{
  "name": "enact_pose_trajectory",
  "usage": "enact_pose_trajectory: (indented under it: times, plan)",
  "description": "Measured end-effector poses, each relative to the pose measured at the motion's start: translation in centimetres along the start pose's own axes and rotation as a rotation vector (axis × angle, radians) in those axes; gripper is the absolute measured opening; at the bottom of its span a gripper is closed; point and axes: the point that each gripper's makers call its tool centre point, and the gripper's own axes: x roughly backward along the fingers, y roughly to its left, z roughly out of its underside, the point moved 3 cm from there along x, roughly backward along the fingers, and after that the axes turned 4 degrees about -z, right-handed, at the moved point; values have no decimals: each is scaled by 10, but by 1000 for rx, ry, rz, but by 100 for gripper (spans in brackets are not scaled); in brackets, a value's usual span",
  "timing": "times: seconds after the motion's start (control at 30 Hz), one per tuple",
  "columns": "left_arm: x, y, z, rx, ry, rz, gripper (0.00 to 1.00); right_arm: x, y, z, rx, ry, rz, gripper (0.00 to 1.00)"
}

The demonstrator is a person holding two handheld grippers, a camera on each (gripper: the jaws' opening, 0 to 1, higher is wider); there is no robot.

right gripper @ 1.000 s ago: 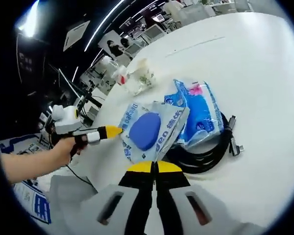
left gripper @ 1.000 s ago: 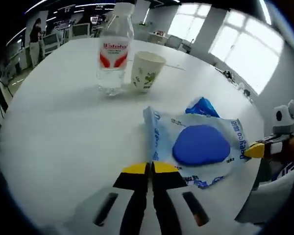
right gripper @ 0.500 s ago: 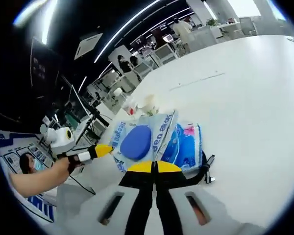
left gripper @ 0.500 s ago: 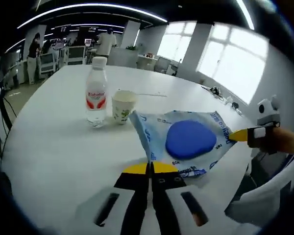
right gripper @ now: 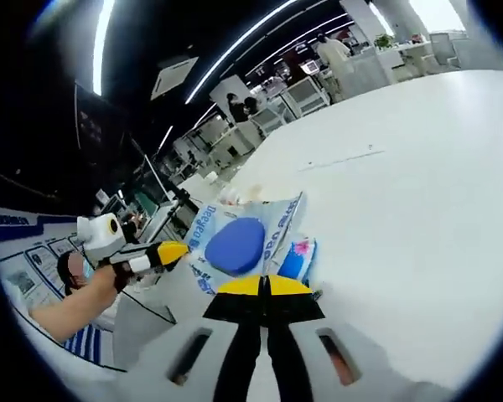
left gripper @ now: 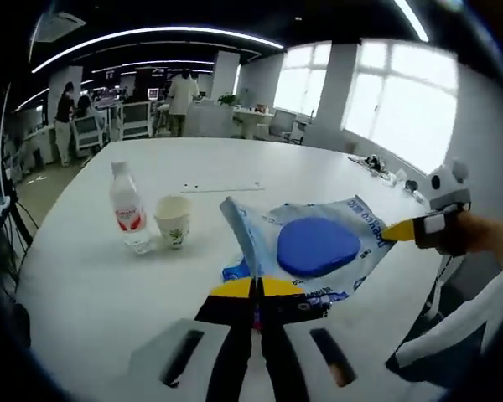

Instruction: Arrange the tabletop items into an orderly group along one side of the table until the central work area is clear of visible clutter.

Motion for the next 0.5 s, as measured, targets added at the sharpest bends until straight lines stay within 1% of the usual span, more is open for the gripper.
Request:
enact_pose_trajectory:
  times: [0.03,0.07,0.1,0.13,0.23,0.3,0.33,0.4,0.5]
  plan:
    - [-3,-7,-2,10,1,-4,0,7,-8,-5,1,2,-3,0]
    - [-6,-16,-5,36,-8,-17,0,10,-14,-9,-10,2,-4,0]
    - [-7,-22,-7,42,-18,-31,0,15,-22,-13,-15,6,-14,0]
    - [-9,-27,-8,45,-25,-41,0,18,-25,-14,-9,8,-21,0]
    - [-10,-42,-8,42,-17,-64,0,26,-34,-18,-12,14,-30,0]
    - [-11,-42,-7,10,2,-69,0,28,-36,-20,0,12,-47,0]
    - [-11,-41,-8,9,8,-69,0,26,-36,-20,-1,13,-52,0]
    - [-10,-34,-14,18,8,-72,0,18,-36,-21,-4,16,-65,0]
    - [-12,-24,-24,8,0,-70,0,6,-34,-28,6,9,-61,0]
